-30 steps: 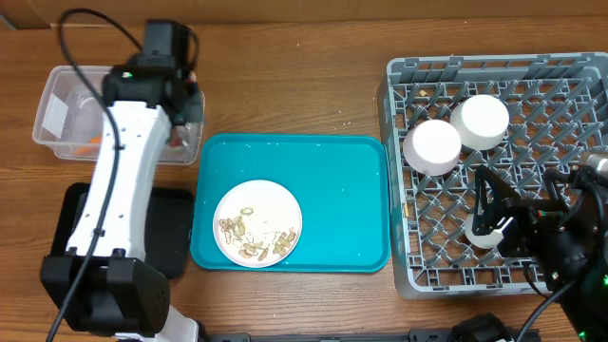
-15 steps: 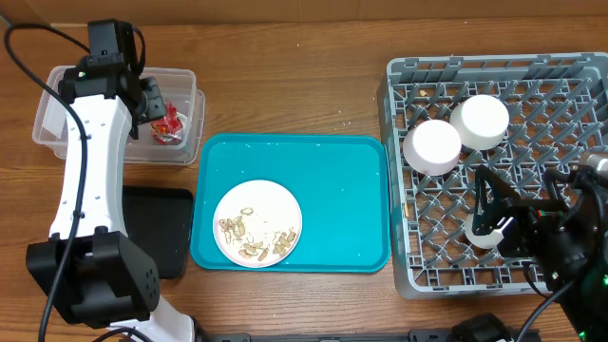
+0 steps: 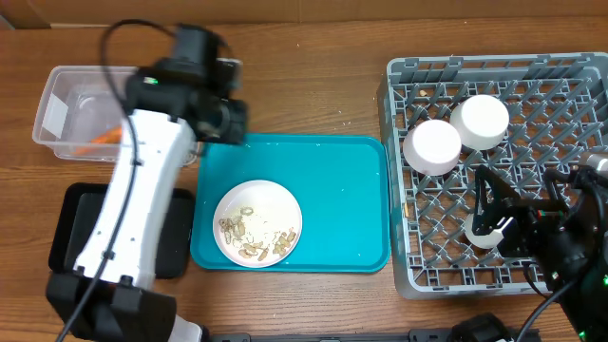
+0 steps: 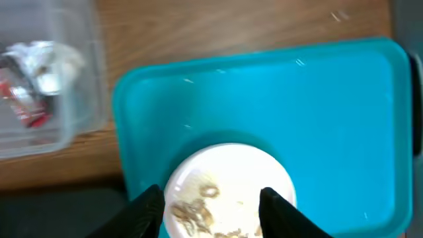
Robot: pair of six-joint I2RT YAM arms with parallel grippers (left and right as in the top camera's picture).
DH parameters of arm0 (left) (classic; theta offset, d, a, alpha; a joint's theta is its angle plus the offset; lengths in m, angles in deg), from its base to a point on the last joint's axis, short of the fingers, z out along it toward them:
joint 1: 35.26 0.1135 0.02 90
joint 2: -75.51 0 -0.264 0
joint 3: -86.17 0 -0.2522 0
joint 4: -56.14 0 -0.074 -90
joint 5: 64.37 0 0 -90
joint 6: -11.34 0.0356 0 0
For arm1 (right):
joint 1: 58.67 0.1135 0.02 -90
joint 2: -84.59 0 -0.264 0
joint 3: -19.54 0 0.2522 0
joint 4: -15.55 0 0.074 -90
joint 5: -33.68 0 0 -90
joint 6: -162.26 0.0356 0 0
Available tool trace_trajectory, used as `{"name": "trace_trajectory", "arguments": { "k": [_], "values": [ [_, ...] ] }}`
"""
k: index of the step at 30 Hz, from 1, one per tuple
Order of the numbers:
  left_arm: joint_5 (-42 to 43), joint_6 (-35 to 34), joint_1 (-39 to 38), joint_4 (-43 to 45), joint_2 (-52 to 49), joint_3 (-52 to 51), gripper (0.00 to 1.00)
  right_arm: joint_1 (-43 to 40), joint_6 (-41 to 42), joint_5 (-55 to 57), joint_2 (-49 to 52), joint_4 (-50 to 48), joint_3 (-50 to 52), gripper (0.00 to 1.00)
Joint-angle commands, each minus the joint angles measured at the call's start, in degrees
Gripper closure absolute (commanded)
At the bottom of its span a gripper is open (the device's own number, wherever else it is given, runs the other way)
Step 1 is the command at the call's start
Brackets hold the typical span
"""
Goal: Sort waste into correct bins and load items into the dishwasher
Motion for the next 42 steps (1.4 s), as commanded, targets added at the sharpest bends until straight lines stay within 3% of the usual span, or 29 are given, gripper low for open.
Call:
{"name": "trace_trajectory", "arguments": {
  "k": [1,7,13,18,22,26,34,37,42],
  "values": [
    [-7.5,-2.8,-4.0,-1.2,0.8,1.1,0.49,-0.1,0.1,0.8,0.0,-0.3,-0.4,0.0],
    [-9.7,-10.8,-2.8,-2.4,0.9,1.1,0.49,-0.1,0.1,0.8,0.0,-0.3,-0.4,0.0],
    [0.5,-7.3,-1.0,-4.9,0.8,1.0,0.5,-0.1,0.1,0.8,0.0,-0.3,-0.4,0.0],
    [-4.0,-7.0,-5.2,-7.3,0.8,-1.2,0.46,-0.1,0.1,0.8,0.0,-0.3,-0.4,0.0],
    [-8.7,-11.5,-5.4,-8.5,0.9,-2.4,0.46,-0.1,0.1,0.8,0.0,-0.3,-0.4,0.0],
    [-8.2,-12.9,-0.3,-8.9,1.5,-0.3,0.45,-0.1,0.1,0.8,0.0,-0.3,-0.4,0.0],
    [-4.5,-14.2,17.7,-13.5,8.0,7.1,0.46,-0.1,0.3,1.8,0.0,-1.1,-0.4,0.0],
    [-5.4,-14.5,27.1,-14.4,12.7,7.5,0.37,-0.1,0.3,1.8,0.0,-1.6,-0.4,0.0],
    [-5.1,-20.5,42.2,-15.8,17.9,7.5,0.03,-0.1,0.3,-2.5,0.0,-5.2,-0.4,0.0]
  ]
}}
